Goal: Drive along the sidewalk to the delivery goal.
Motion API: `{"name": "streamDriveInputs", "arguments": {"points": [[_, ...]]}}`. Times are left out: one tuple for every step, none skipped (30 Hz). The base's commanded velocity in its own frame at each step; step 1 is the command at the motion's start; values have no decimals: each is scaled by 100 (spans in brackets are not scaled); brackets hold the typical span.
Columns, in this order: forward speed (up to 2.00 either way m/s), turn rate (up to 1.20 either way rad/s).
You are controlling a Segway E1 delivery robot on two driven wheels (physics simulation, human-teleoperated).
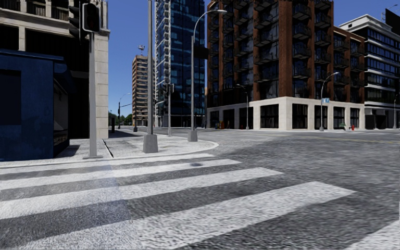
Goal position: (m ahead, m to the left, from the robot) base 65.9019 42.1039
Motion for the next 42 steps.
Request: {"name": "streamDriveInputs", "arguments": {"points": [[193, 0], [193, 0], [193, 0], [193, 0], [193, 0], [193, 0], [193, 0], [193, 0], [193, 0], [193, 0], [193, 0], [193, 0], [193, 0], [193, 0], [193, 0], [193, 0], [193, 0], [193, 0], [193, 0], [193, 0], [193, 1], [193, 15], [193, 25], [193, 25], [193, 29], [193, 30], [193, 30], [193, 30], [193, 30], [193, 30], [193, 30], [193, 30], [193, 30], [193, 30], [193, 30], [193, 30], [193, 29], [193, 29], [193, 29], [193, 29], [193, 29], [193, 29]]}}
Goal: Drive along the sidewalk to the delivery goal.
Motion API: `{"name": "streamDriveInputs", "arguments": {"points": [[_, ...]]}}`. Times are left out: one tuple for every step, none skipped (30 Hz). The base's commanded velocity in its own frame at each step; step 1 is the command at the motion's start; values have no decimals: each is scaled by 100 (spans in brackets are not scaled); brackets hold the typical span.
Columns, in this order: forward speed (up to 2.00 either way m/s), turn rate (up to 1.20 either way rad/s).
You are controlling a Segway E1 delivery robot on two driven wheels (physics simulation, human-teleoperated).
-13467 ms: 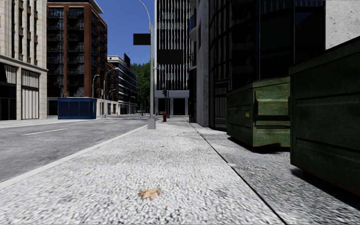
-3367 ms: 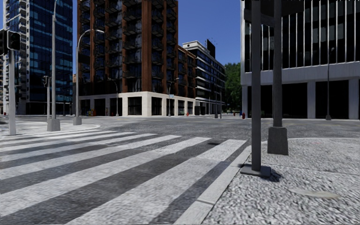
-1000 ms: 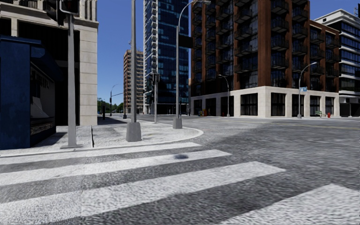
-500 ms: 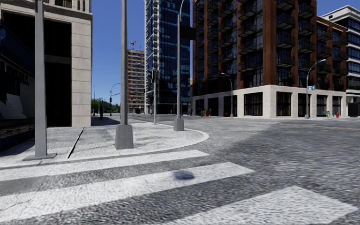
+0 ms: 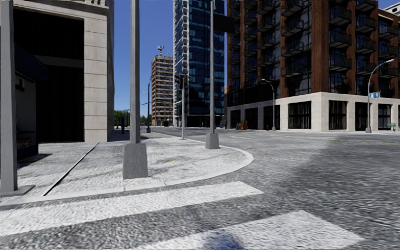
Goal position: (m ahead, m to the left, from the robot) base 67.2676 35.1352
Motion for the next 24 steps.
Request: {"name": "streamDriveInputs", "arguments": {"points": [[193, 29], [193, 29], [193, 29], [193, 29], [193, 29], [193, 29], [193, 29], [193, 29], [193, 29], [193, 29], [193, 29], [193, 29], [193, 29], [193, 29], [193, 29], [193, 29], [193, 29], [193, 29], [193, 29], [193, 25], [193, 14], [193, 7], [193, 7], [193, 0]]}}
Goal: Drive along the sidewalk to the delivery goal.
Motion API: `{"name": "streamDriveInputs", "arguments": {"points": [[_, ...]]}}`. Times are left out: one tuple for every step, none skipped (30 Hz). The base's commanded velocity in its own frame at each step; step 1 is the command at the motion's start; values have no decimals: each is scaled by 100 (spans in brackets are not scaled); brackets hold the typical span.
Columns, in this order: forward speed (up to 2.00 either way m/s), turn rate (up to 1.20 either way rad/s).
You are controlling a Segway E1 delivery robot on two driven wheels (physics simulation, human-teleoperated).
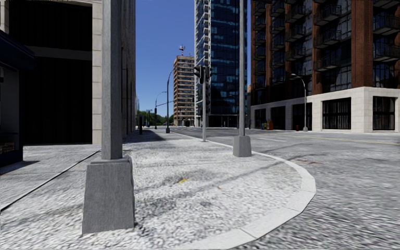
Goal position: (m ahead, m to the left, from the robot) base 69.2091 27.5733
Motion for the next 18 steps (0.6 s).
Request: {"name": "streamDriveInputs", "arguments": {"points": [[193, 0], [193, 0], [193, 0], [193, 0], [193, 0], [193, 0], [193, 0], [193, 0], [193, 0], [193, 0], [193, 0], [193, 0], [193, 0], [193, 0], [193, 0], [193, 0], [193, 0], [193, 0]]}}
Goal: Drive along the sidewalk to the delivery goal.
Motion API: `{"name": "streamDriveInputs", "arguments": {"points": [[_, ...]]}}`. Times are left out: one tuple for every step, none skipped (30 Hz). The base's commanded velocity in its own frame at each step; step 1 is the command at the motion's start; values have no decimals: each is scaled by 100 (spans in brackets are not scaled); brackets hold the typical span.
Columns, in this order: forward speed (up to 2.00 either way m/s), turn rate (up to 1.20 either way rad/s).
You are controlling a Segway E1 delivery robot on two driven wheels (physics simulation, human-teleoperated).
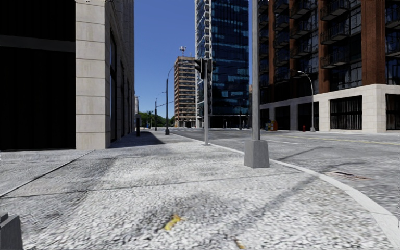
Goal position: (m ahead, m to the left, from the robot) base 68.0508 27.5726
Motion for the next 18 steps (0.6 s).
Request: {"name": "streamDriveInputs", "arguments": {"points": [[193, 0], [193, 0], [193, 0], [193, 0], [193, 0], [193, 0], [193, 0], [193, 0], [193, 0], [193, 0], [193, 0], [193, 0], [193, 0], [193, 0], [193, 0], [193, 0], [193, 0], [193, 0]]}}
